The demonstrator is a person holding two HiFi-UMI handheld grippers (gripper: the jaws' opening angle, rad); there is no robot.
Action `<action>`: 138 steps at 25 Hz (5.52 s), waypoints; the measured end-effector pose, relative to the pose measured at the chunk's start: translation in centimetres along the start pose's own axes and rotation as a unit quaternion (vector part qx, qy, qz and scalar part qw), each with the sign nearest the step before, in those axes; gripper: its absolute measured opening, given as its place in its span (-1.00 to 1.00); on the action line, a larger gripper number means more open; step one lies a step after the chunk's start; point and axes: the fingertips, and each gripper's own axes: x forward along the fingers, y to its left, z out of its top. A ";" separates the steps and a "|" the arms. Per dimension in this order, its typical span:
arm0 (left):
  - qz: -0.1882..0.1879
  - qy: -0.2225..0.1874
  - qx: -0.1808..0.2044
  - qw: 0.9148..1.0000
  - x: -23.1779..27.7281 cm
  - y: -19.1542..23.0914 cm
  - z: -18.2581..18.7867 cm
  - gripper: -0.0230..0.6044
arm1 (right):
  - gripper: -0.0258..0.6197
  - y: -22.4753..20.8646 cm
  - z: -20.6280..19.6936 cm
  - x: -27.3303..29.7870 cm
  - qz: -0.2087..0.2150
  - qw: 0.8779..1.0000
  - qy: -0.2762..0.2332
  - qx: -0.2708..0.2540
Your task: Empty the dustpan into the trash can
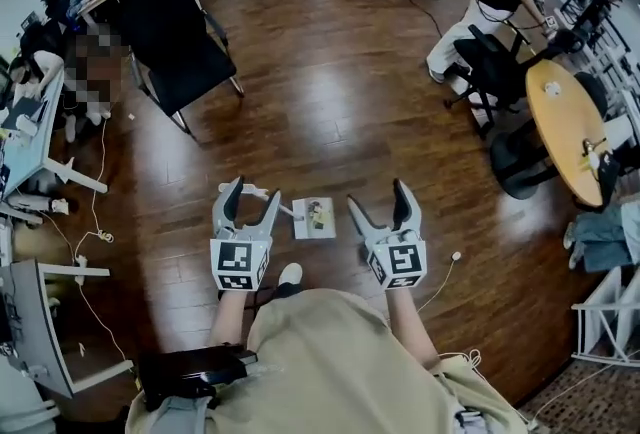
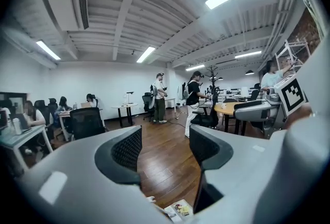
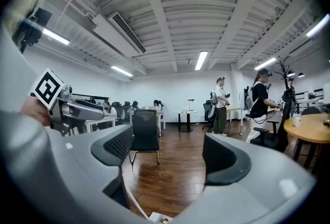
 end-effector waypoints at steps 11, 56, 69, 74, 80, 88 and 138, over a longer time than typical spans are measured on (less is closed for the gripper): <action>0.017 0.076 0.072 0.994 -2.8 8.7 -4.7 -0.09 | 0.38 4.6 -1.3 3.4 0.054 0.998 0.024 -0.007; -0.351 0.424 0.389 0.739 9.8 9.5 -35.8 -0.34 | 0.38 3.5 -5.3 1.4 -0.053 0.995 0.088 0.018; -0.340 0.418 0.445 0.716 11.2 8.4 -39.1 -0.78 | 0.38 3.5 -5.6 0.1 -0.077 0.992 0.102 0.024; -0.328 0.397 0.468 0.718 12.1 7.5 -38.6 -0.85 | 0.37 2.7 -5.7 -1.1 -0.085 0.991 0.104 0.027; -0.311 0.361 0.440 0.762 11.9 5.4 -34.0 -0.92 | 0.32 1.8 -4.8 -2.3 -0.094 0.991 0.075 0.054; -0.294 0.346 0.477 0.752 10.0 3.0 -29.7 -0.92 | 0.26 0.6 -3.9 -4.1 -0.095 0.991 0.040 0.082; -0.334 0.246 0.492 0.766 2.8 -9.3 5.7 -0.92 | 0.26 -6.5 -2.2 -19.7 -0.216 0.965 -0.061 0.133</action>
